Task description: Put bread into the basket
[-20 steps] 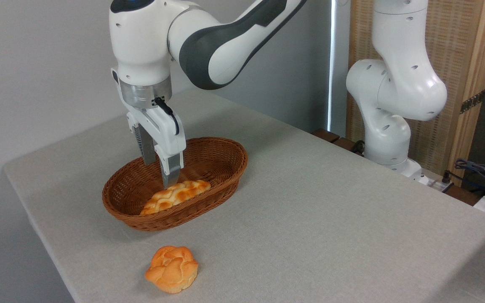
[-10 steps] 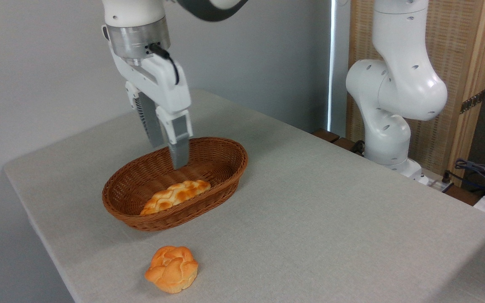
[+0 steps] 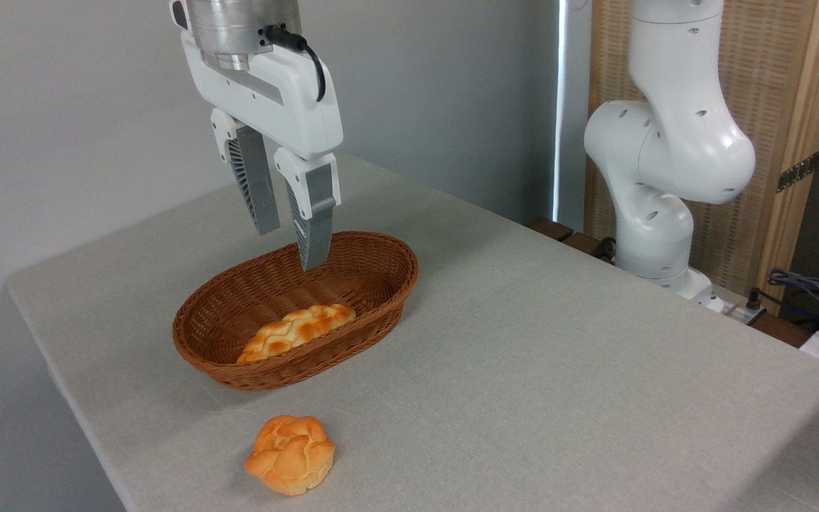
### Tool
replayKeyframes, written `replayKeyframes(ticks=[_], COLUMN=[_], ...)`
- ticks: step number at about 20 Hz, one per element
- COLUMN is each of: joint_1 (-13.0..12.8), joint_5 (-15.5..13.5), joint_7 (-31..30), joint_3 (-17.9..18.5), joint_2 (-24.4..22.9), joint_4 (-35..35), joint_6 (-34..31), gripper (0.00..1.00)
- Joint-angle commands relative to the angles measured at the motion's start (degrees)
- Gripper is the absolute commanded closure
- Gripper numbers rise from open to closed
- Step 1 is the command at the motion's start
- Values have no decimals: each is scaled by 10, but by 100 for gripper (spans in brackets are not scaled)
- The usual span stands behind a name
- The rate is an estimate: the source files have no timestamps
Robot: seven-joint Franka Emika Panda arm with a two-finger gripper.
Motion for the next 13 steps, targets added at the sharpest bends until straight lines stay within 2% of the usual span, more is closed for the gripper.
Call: replayKeyframes(ticks=[1, 5, 8, 13], joint_1=[-5, -3, -4, -4], joint_5=[7, 10, 33, 33], joint_7=[5, 2, 2, 1], joint_3=[7, 7, 6, 6], joint_2=[-13, -12, -12, -12], joint_4=[-14, -14, -14, -13], joint_6=[-14, -15, -21, -36], gripper=[0, 0, 0, 0])
